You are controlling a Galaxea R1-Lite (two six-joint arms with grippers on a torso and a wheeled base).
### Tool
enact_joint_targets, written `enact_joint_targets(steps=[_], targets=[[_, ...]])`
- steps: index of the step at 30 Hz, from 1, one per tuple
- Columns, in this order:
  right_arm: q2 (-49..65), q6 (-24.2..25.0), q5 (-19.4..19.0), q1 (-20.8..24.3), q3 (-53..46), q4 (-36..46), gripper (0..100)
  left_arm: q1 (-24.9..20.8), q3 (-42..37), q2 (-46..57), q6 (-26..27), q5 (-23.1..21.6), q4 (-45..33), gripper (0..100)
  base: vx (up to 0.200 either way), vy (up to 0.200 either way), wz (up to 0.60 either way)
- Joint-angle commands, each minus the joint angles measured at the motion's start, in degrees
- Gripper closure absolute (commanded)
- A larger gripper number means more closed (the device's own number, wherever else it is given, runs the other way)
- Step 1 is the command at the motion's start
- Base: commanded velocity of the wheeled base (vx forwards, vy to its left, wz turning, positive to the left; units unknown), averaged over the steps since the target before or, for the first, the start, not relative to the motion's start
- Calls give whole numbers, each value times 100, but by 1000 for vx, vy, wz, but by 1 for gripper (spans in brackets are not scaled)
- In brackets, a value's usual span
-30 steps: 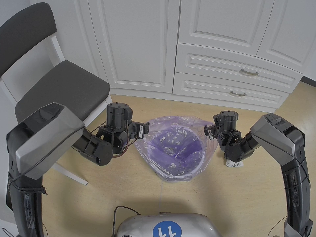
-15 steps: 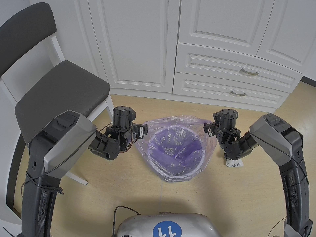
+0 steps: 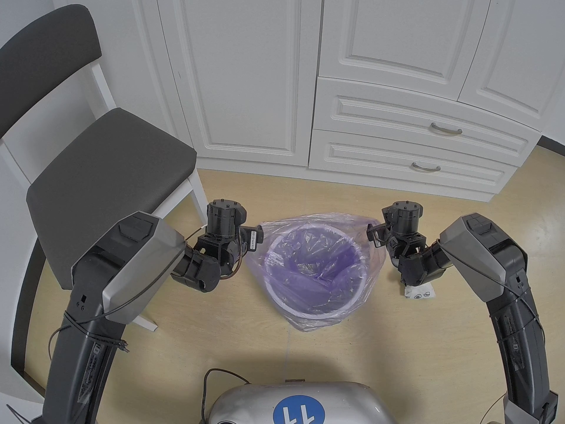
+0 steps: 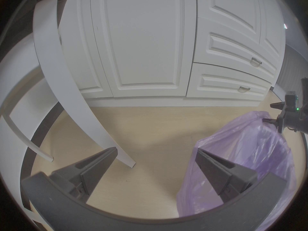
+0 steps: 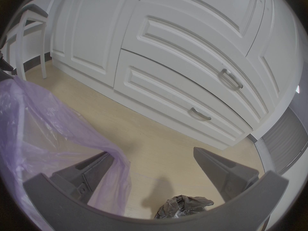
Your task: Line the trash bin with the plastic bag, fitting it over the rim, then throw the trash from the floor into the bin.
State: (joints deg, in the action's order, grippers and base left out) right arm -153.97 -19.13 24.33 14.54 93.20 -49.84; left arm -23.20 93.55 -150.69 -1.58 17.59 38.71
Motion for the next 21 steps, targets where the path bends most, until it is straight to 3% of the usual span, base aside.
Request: enact_joint_targets(steps=[1, 8, 12, 21], targets=[[-221, -3, 1, -57, 120, 79, 0, -18, 137, -356, 0, 34, -3, 0, 0, 0, 0], [-248, 14, -7, -101, 172, 185, 0, -27, -47, -259, 18, 34, -30, 0, 0, 0, 0], [-19, 304, -16, -31, 49, 202, 0, 0, -109, -22, 0, 34, -12, 0, 0, 0, 0], [1484, 454, -262, 216, -1629, 141, 0, -159, -2007, 1481, 264, -28, -65, 0, 0, 0, 0]])
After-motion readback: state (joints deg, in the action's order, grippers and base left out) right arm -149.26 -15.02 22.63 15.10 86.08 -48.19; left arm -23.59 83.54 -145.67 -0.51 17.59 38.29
